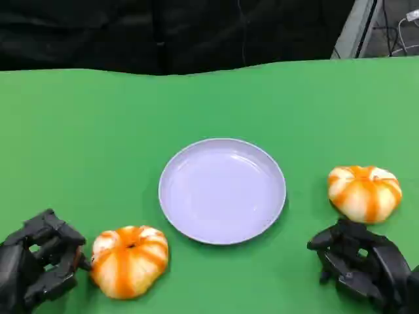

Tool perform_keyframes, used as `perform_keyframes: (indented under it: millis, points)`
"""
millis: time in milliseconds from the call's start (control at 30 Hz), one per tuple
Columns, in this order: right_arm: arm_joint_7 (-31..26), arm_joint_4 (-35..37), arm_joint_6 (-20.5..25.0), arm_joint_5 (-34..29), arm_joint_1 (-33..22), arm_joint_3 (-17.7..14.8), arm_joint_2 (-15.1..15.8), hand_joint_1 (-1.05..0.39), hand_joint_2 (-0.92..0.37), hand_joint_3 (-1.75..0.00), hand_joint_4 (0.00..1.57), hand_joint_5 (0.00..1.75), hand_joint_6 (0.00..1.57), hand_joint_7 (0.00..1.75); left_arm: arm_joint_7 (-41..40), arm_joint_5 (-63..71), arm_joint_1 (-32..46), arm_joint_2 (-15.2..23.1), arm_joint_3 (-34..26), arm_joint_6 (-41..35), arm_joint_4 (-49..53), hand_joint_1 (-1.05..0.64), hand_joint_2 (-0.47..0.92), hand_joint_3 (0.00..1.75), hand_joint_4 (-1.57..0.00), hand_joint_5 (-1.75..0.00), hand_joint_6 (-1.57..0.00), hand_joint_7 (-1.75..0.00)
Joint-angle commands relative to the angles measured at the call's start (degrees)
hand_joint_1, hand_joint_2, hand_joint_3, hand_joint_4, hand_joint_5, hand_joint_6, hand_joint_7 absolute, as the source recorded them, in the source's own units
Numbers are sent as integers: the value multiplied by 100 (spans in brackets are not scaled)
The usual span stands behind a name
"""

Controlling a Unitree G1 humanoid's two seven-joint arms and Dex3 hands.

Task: Grasp the bread from the table and place it into the plate.

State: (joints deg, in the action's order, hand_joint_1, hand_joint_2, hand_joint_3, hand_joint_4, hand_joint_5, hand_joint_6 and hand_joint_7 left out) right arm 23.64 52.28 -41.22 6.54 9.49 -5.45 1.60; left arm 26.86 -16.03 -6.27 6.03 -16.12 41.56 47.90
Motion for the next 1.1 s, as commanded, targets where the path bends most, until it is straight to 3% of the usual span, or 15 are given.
perform_keyframes:
  millis: [33, 900, 933, 967, 1100]
  points:
    - [-5, 62, 33, 26, -6, -42, 109, -26, -92, -45, 66, 175, 72, 113, 46, -30, -50, 131, -34, 21, 34, 10, 77, 86, -87, -159, -83, -138]
    - [10, 92, 32, 30, 19, -61, 115, -27, -92, -44, 65, 175, 72, 111, 9, -150, -66, 133, -145, -1, 22, 9, 75, 86, -89, -156, -83, -136]
    - [8, 88, 20, 22, 15, -58, 119, -26, -92, -45, 64, 175, 72, 111, 77, -254, -60, 96, -177, -36, -6, 10, 76, 84, -84, -145, -83, -114]
    - [6, 85, 12, 17, 12, -55, 122, -25, -92, -45, 64, 175, 72, 111, 126, -330, -57, 72, -197, -58, -24, 10, 76, 82, -83, -141, -85, -105]
    - [5, 83, 7, 14, 11, -54, 124, -25, -92, -45, 63, 175, 72, 111, 189, -406, -58, 62, -210, -69, -23, 11, 76, 80, -81, -137, -87, -94]
